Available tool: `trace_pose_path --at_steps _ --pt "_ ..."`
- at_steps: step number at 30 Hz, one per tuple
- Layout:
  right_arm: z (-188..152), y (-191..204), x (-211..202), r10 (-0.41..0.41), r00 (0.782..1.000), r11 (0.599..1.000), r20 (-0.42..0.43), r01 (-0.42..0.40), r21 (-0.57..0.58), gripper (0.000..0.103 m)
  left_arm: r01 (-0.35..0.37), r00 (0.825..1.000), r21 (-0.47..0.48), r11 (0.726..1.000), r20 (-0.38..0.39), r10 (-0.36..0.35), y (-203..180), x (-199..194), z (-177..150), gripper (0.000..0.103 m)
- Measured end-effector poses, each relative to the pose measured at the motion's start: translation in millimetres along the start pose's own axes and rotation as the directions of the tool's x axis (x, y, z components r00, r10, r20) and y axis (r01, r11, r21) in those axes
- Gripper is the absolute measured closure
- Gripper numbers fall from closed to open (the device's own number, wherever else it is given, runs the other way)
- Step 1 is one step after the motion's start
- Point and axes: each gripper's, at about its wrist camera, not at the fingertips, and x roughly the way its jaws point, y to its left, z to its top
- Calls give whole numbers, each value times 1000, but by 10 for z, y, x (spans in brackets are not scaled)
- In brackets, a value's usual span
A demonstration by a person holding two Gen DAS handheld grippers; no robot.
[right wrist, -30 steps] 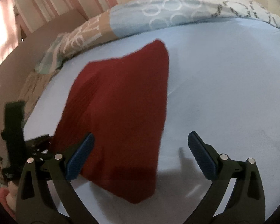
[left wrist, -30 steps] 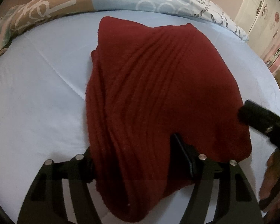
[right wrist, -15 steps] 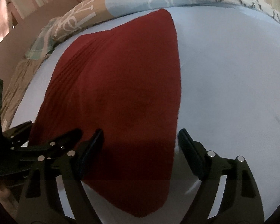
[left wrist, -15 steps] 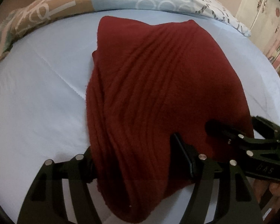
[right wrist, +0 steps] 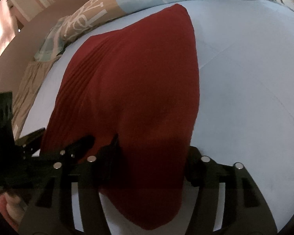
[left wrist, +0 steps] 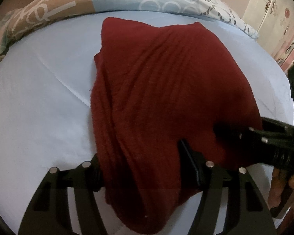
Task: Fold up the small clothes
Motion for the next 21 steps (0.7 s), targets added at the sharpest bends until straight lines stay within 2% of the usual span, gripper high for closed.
trace_pose_path --at_steps 2,7,10,12,17,21 --pt "52 12 32 -8 1000 1000 -1 8 -9 37 0 1000 2 1000 -1 0 -4 6 -2 37" --pt "130 -1 107 -9 1000 1000 0 9 -21 36 -24 1000 9 1000 1 24 -35 57 20 37" --pt "153 17 119 -20 1000 999 8 20 -38 49 -25 1000 3 1000 2 25 -39 93 49 41" --pt "155 30 113 -34 999 998 15 34 -50 53 -34 999 8 999 4 34 -64 111 63 43" --pt "127 94 47 -44 998 995 51 49 -89 68 -50 998 6 999 26 50 -102 77 36 56" --pt "117 217 -64 -52 994 988 98 66 -142 73 -52 997 -6 999 56 52 -89 -20 16 66"
